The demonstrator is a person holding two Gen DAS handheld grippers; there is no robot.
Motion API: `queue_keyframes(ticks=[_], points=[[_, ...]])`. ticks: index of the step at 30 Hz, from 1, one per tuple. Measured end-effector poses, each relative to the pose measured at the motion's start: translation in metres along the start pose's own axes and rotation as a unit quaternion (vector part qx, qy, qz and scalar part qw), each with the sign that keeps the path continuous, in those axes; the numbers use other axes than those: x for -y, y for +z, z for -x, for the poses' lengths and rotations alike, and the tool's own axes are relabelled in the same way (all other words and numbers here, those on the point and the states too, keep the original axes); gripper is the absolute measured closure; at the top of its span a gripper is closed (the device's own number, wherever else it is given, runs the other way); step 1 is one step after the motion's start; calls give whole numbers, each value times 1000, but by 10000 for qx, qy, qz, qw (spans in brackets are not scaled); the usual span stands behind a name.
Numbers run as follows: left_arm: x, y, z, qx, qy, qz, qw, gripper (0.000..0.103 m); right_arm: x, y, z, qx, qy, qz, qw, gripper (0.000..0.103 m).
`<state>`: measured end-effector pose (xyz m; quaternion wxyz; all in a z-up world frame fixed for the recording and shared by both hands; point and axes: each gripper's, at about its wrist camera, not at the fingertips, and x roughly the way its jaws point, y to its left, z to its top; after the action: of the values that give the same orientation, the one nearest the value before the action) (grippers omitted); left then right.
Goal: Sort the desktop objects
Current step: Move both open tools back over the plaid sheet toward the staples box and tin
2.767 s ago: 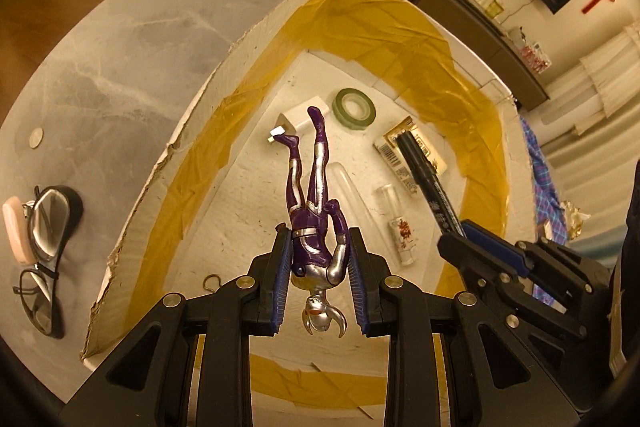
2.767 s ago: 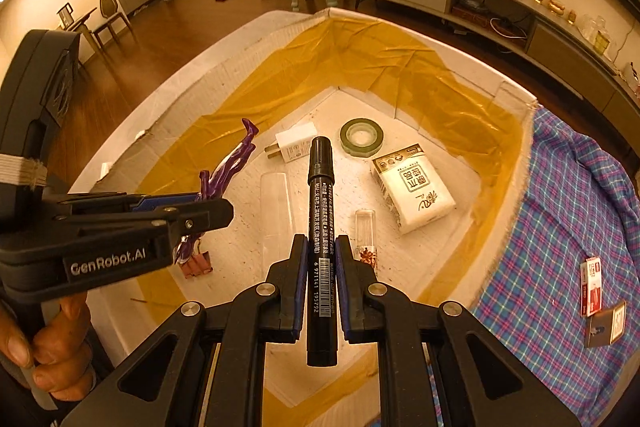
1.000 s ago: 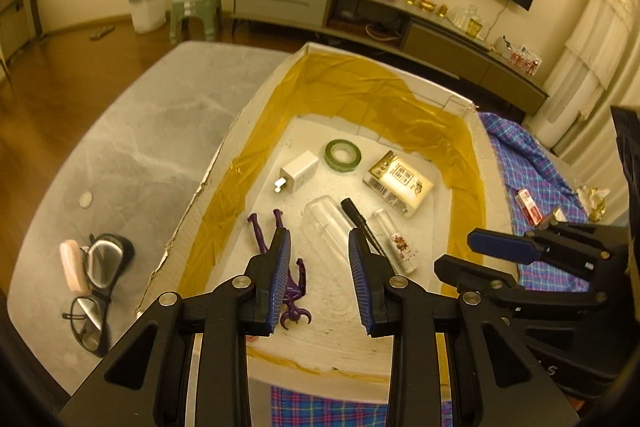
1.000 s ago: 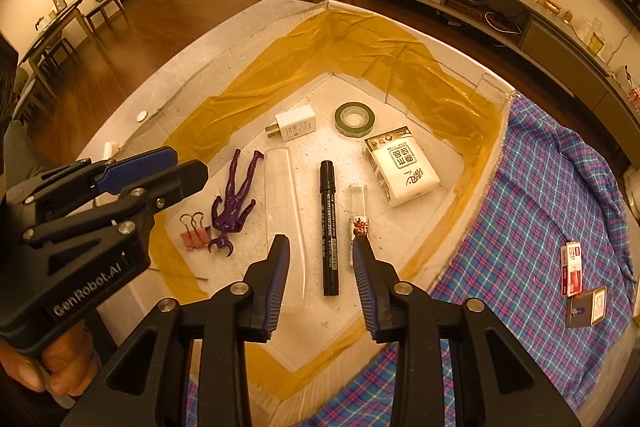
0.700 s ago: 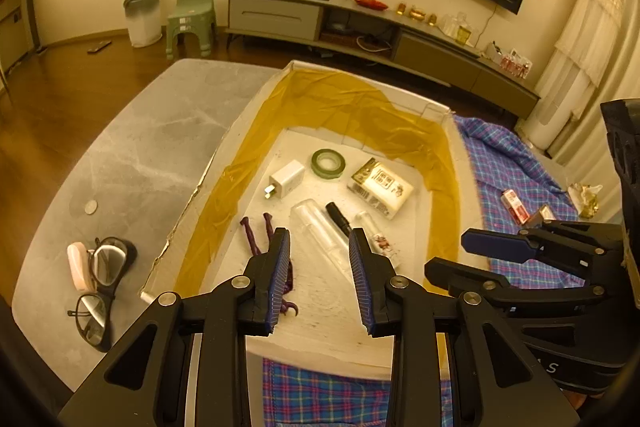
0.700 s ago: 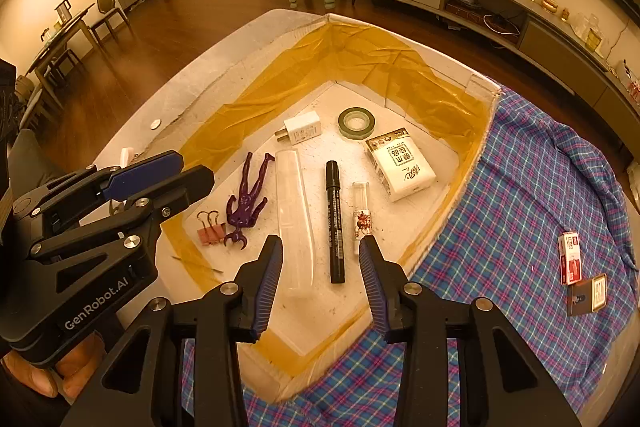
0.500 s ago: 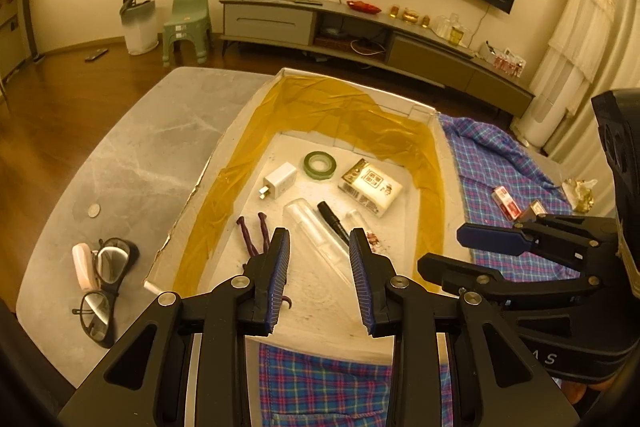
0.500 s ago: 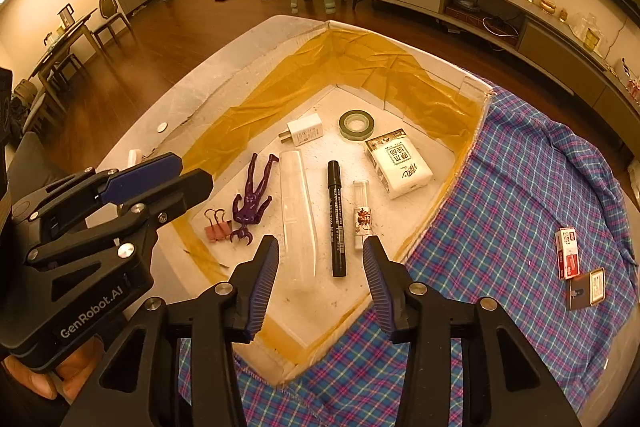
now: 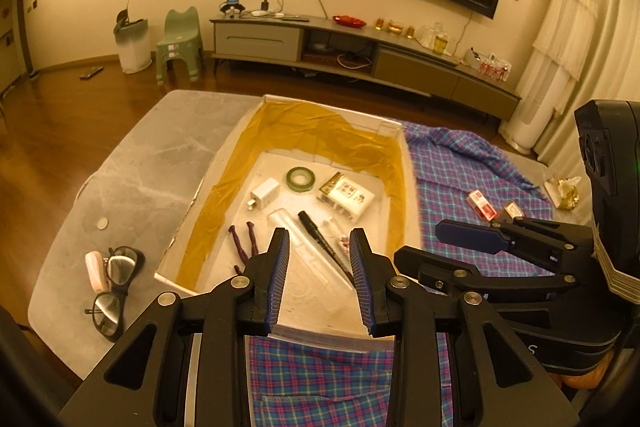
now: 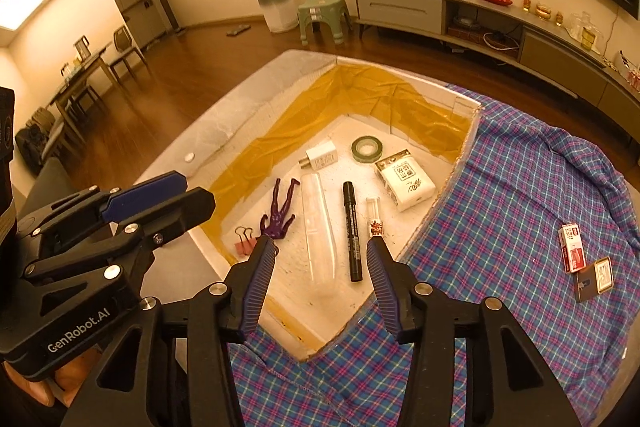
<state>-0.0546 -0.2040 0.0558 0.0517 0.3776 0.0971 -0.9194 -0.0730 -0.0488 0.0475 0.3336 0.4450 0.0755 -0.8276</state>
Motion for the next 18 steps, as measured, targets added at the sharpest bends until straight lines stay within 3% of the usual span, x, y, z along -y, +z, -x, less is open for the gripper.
queue_keyframes(ticks=[18], points=[[60, -16, -7, -415, -33, -224, 9989, 69, 32, -43, 45, 676, -116, 112, 9976, 51]])
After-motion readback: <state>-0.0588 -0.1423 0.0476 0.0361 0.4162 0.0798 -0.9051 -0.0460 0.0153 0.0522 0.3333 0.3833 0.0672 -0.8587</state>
